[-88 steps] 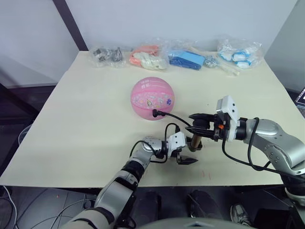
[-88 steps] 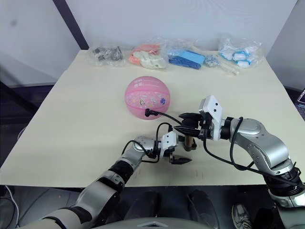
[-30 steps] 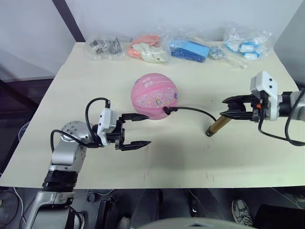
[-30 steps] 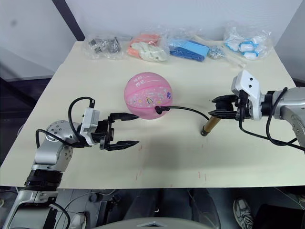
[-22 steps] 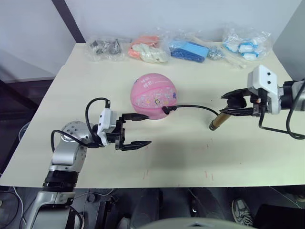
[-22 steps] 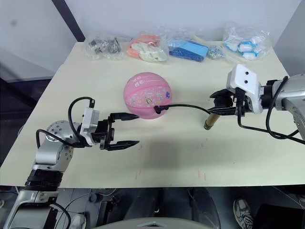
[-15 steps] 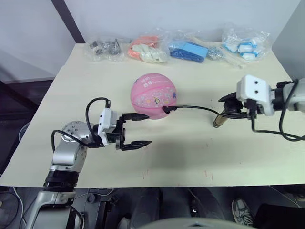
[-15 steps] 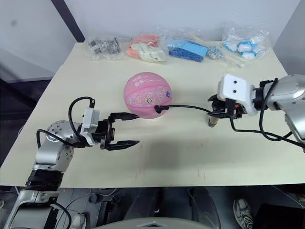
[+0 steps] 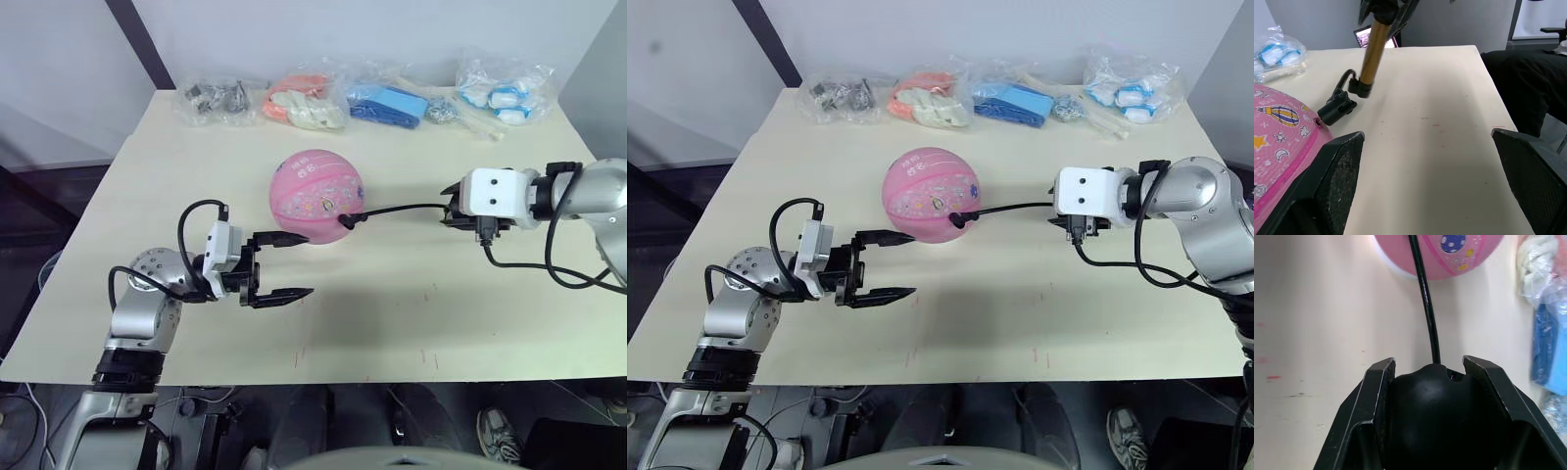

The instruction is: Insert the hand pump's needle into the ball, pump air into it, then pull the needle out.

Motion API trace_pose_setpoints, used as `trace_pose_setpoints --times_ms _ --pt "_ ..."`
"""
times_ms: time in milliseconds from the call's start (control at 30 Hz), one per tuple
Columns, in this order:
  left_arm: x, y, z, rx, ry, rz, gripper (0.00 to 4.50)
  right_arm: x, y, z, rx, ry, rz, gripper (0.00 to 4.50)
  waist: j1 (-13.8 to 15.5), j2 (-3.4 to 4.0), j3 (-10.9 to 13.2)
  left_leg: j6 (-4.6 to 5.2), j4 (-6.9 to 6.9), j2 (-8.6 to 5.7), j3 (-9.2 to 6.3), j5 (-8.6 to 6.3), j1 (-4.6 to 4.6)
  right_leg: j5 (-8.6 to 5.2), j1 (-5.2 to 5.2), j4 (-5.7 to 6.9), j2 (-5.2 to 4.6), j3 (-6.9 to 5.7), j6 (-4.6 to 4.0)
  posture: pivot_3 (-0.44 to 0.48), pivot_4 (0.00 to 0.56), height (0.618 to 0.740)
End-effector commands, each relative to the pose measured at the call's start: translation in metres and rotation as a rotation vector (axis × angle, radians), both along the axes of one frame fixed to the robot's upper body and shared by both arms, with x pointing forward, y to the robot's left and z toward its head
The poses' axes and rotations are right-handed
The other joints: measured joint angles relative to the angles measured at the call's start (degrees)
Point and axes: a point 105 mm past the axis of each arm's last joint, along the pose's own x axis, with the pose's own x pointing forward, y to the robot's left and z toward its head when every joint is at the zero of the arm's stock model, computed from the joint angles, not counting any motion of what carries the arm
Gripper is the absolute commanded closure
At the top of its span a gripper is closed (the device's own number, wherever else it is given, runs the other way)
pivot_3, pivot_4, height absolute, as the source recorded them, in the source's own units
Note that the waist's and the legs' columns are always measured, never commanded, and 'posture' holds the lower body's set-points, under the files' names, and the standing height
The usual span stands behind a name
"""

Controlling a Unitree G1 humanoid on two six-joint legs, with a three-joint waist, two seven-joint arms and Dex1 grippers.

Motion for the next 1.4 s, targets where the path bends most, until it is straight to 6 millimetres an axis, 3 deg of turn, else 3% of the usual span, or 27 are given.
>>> trace_pose_setpoints --times_ms 33,433,767,1133,1200,1233,1333,1400 --pt "0.0 -0.001 0.007 -0.005 -0.038 -0.008 0.07 -0.003 0.006 0.0 0.014 -0.098 0.036 2.76 0.02 -0.01 -0.01 0.0 0.02 0.0 0.0 0.0 0.0 0.0 0.0 0.0 0.03 0.0 0.0 0.0 0.15 0.738" --pt "0.001 0.005 0.011 -0.027 -0.026 0.009 0.07 -0.015 0.008 -0.055 0.04 -0.138 0.105 2.76 -0.07 -0.04 -0.02 0.19 0.4 -0.04 0.12 -0.11 0.04 0.07 0.07 0.27 0.15 0.04 -0.02 0.0 0.15 0.738" --pt "-0.009 0.02 0.009 -0.07 0.108 0.052 0.07 -0.03 0.016 -0.093 0.049 -0.216 0.143 2.76 -0.16 -0.13 -0.08 0.23 0.53 -0.06 0.14 -0.13 0.3 0.06 0.07 0.85 0.22 0.15 -0.05 0.0 0.15 0.738" --pt "-0.013 0.043 0.012 -0.019 0.141 0.07 0.07 -0.038 0.021 -0.117 0.093 -0.191 0.184 2.76 -0.16 -0.22 -0.11 0.23 0.53 -0.03 0.16 -0.13 0.32 0.06 0.07 0.83 0.23 0.22 -0.07 0.0 0.15 0.738" --pt "-0.013 0.042 0.013 -0.015 0.131 0.064 0.0 -0.039 0.022 -0.118 0.095 -0.182 0.2 1.76 -0.12 -0.22 -0.11 0.23 0.53 -0.03 0.16 -0.13 0.32 0.06 0.07 0.83 0.23 0.23 -0.07 0.0 0.15 0.738" --pt "-0.013 0.042 0.013 -0.015 0.129 0.06 0.0 -0.04 0.022 -0.119 0.101 -0.171 0.206 1.57 -0.11 -0.23 -0.1 0.23 0.53 -0.03 0.16 -0.13 0.32 0.06 0.07 0.83 0.23 0.22 -0.07 0.0 0.15 0.738" --pt "-0.012 0.041 0.013 -0.013 0.118 0.055 0.0 -0.041 0.024 -0.118 0.116 -0.164 0.224 0.17 -0.16 -0.22 -0.09 0.23 0.53 -0.04 0.19 -0.13 0.31 0.06 0.07 0.83 0.23 0.23 -0.07 0.0 0.15 0.738" --pt "-0.012 0.042 0.013 -0.011 0.113 0.055 0.0 -0.044 0.024 -0.116 0.13 -0.153 0.238 0.05 -0.28 -0.23 -0.09 0.23 0.53 -0.03 0.17 -0.13 0.32 0.07 0.07 0.84 0.24 0.24 -0.07 0.0 0.15 0.738"
